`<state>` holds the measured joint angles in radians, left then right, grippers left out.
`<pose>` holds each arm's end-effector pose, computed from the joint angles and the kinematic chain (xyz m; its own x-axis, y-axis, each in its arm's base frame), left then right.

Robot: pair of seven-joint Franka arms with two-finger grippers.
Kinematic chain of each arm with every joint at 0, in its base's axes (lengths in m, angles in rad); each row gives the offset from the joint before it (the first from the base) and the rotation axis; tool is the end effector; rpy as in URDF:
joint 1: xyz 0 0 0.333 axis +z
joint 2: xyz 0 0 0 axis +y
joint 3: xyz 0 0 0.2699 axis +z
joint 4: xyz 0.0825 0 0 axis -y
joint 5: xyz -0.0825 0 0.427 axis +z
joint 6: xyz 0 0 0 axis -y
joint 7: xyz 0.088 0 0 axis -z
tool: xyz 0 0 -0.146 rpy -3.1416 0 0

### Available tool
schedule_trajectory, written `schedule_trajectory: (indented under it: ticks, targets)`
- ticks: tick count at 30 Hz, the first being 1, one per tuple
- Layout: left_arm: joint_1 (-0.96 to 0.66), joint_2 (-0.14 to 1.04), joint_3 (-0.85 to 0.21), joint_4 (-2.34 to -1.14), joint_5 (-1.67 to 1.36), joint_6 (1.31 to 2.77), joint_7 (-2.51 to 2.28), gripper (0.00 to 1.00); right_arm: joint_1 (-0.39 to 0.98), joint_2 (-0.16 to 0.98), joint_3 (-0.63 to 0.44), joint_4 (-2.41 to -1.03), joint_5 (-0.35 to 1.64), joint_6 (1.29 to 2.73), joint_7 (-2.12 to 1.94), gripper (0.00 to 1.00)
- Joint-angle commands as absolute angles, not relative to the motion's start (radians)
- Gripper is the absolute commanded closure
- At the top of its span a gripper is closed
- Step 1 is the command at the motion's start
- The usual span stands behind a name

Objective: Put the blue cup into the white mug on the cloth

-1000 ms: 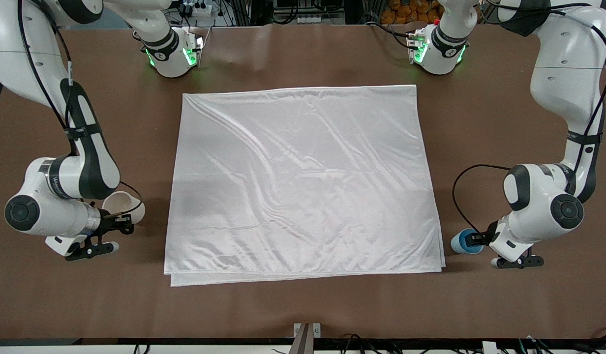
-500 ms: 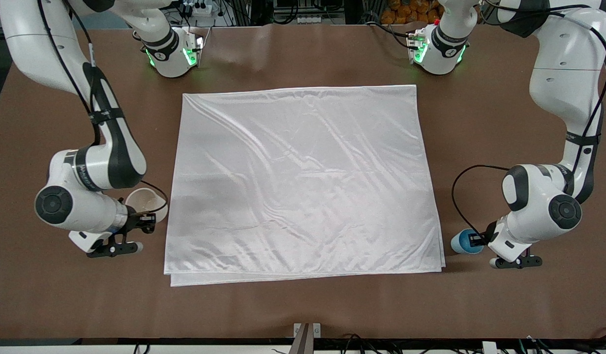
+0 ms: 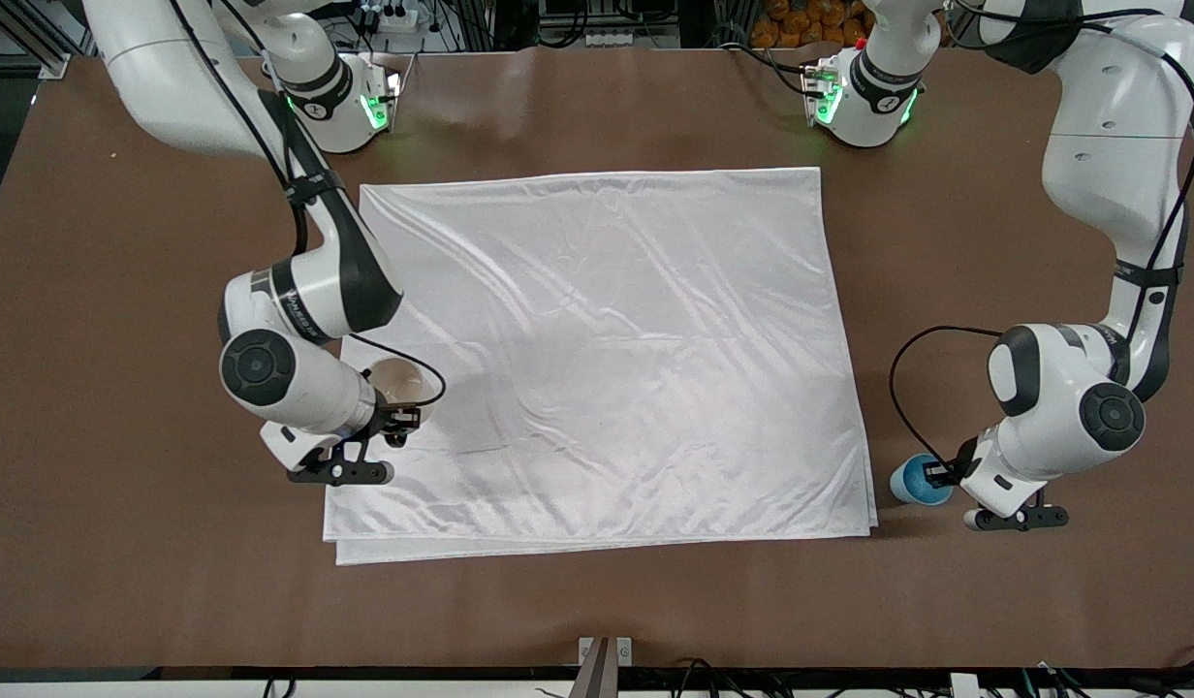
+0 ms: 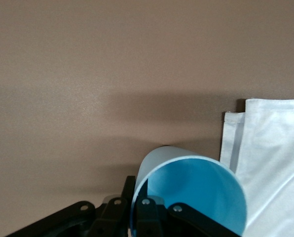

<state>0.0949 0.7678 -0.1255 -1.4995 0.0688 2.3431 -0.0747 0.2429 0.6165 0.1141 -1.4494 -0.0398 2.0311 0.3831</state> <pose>0.7271 -0.0121 0.1238 0.9961 0.0380 0.0795 0.0349 -0.9986 0.0401 0.6801 0.2410 0.2285 0.9988 -0.0273 -0.0401 -0.0280 -0.9995 -0.0170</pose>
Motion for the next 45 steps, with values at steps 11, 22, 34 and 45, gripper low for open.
schedule_trajectory:
  ticks: [11, 22, 34, 45]
  targets:
    - [0.08, 0.713, -0.129, -1.496, 0.106, 2.336, -0.118, 1.0, 0.357, 0.641, 0.107, -1.41, 0.029, 2.029, 0.547, 1.0]
    - [0.046, 0.615, -0.133, -1.491, 0.109, 2.254, -0.118, 1.0, 0.459, 0.709, 0.106, -1.358, 0.026, 2.108, 0.709, 1.0]
    - [0.018, 0.497, -0.172, -1.486, 0.103, 2.137, -0.124, 1.0, 0.534, 0.764, 0.104, -1.358, 0.023, 2.181, 0.799, 1.0]
    - [0.011, 0.433, -0.242, -1.485, 0.098, 2.076, -0.166, 1.0, 0.578, 0.788, 0.1, -1.356, 0.017, 2.204, 0.853, 1.0]
